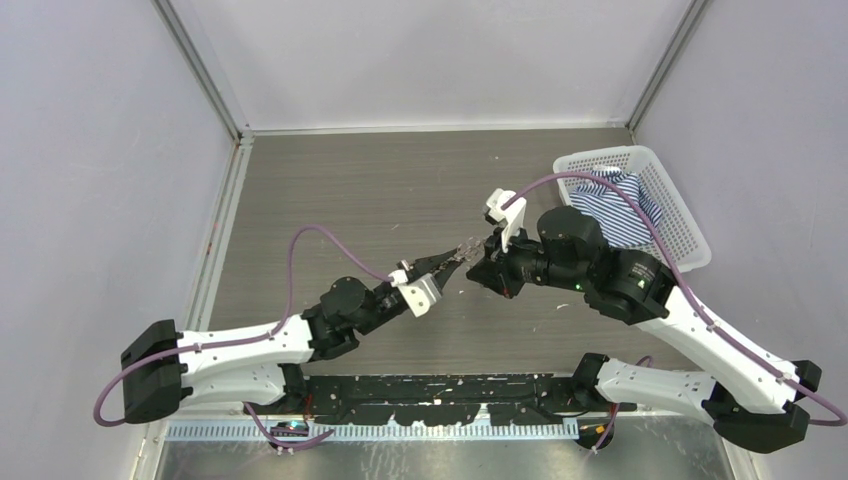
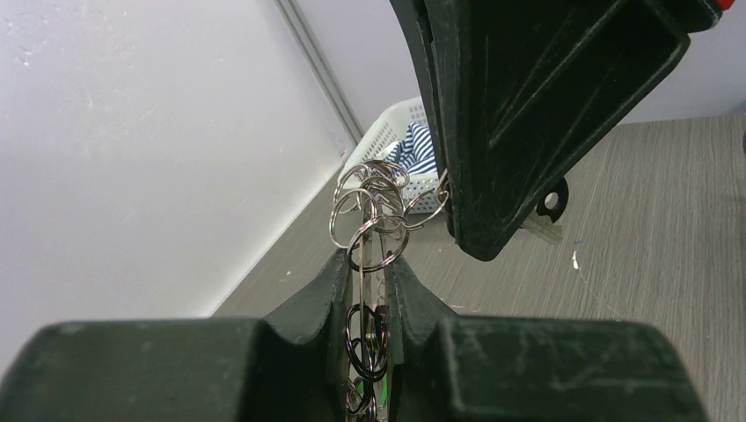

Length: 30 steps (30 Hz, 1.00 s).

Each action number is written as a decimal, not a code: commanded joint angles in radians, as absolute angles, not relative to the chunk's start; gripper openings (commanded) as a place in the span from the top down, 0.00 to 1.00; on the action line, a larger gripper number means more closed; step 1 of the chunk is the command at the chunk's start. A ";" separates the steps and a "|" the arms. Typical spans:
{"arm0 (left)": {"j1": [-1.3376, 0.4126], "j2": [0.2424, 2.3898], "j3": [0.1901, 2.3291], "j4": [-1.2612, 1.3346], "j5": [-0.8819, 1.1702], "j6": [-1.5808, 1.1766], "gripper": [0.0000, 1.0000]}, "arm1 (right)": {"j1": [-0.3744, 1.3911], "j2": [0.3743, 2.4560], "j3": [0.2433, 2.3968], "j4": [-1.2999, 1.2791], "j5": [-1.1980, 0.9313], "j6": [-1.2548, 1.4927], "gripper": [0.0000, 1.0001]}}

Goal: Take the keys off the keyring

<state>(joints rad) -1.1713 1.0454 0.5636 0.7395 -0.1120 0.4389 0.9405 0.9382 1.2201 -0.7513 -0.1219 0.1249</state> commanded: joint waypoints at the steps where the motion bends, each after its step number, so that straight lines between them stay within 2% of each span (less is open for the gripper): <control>1: -1.152 1.018 0.624 0.782 -0.214 0.437 1.00 | 0.945 0.910 1.315 -0.837 -0.157 0.083 0.99; 6: -1.151 1.000 0.621 0.778 -0.208 0.416 1.00 | 0.945 0.951 1.356 -0.862 -0.190 0.065 0.99; 19: -1.150 0.887 0.576 0.874 -0.210 0.323 1.00 | 0.944 0.930 1.265 -0.819 -0.206 0.162 0.99; 30: -1.152 0.908 0.568 0.961 -0.173 0.337 1.00 | 0.945 0.943 1.221 -0.797 -0.230 0.186 0.99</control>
<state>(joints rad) -1.1759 0.9363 0.5392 0.7536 -0.0959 0.3214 0.9409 0.9615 1.2484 -0.7097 -0.2058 0.1684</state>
